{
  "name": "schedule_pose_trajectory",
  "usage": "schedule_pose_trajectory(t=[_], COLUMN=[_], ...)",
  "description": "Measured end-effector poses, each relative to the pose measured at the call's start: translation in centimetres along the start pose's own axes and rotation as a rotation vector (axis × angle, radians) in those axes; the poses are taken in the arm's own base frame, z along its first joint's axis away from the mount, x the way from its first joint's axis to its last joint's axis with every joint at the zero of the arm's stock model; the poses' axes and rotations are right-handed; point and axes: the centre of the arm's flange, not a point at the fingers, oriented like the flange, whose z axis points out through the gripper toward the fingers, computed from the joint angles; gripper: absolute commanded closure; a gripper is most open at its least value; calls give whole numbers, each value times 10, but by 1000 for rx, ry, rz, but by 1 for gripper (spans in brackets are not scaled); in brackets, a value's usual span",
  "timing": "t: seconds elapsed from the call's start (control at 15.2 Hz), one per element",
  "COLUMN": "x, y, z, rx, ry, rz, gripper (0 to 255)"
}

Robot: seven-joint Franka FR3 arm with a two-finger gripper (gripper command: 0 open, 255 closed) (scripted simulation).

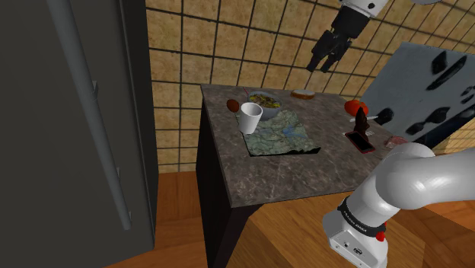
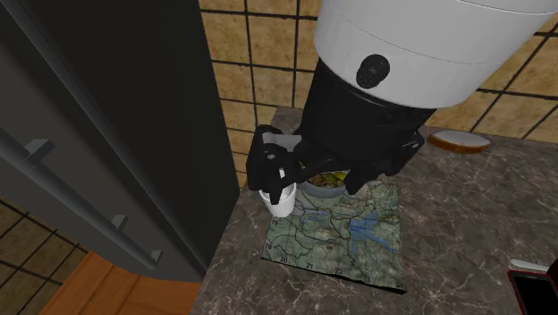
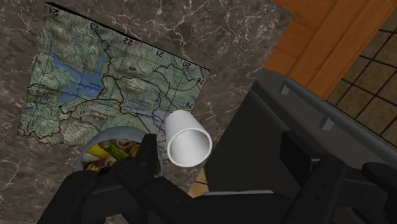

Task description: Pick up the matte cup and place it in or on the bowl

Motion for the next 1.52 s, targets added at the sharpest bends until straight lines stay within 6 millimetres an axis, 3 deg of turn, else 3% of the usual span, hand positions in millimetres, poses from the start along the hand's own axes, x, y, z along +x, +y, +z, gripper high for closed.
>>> schedule_pose_trajectory(t=[0.13,0.33,0.92,1.52], x=[5,25,93,153], y=[1,2,13,40], z=[5,31,134,235], rx=[-3,-16,-65,-113], ry=[-3,-17,-64,-110], rz=[6,37,148,260], gripper=[0,0,0,0])
